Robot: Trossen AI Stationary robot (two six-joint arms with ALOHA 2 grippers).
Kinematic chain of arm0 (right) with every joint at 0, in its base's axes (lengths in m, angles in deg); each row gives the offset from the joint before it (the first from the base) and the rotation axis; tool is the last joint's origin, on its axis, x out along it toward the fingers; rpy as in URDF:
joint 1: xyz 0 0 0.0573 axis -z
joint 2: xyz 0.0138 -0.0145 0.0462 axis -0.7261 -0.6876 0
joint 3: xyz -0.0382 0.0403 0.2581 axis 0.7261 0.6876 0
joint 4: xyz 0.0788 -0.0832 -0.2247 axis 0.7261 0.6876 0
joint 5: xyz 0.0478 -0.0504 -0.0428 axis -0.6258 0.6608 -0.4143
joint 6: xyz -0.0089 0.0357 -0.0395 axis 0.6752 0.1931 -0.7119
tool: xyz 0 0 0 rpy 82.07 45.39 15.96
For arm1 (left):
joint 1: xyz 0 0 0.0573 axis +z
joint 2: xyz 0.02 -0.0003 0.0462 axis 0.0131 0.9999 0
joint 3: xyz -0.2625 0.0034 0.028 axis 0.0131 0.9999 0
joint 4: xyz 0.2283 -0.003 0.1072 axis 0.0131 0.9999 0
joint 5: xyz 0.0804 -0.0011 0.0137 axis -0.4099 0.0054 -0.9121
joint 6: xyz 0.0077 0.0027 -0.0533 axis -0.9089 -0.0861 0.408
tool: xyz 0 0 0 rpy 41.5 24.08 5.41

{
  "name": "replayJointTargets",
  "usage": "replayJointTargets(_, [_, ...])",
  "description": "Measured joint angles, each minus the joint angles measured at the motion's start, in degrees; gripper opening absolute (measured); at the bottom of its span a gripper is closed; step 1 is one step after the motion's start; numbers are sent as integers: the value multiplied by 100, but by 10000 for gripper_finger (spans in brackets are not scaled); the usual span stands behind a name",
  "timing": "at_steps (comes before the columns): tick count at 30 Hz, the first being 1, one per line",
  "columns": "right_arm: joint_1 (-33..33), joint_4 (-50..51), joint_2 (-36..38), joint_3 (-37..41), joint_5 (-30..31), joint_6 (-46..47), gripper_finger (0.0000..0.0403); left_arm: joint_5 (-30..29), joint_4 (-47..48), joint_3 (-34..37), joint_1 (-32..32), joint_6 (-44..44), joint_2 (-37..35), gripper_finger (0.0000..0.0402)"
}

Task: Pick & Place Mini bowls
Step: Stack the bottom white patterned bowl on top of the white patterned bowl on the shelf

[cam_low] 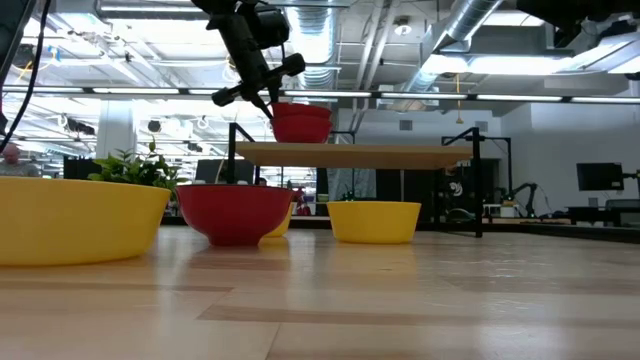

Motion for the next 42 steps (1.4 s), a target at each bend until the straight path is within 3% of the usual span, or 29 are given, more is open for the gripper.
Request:
replayJointTargets(14, [0,2,0,0,-2,0,95,2,-84,4,0,-7,0,43])
replayJointTargets(26, [0,4,0,0,-4,-1,95,4,-236,4,0,-58,-4,91])
replayJointTargets(42, [-1,6,-1,0,-4,2,95,5,-233,4,22,-70,-111,92])
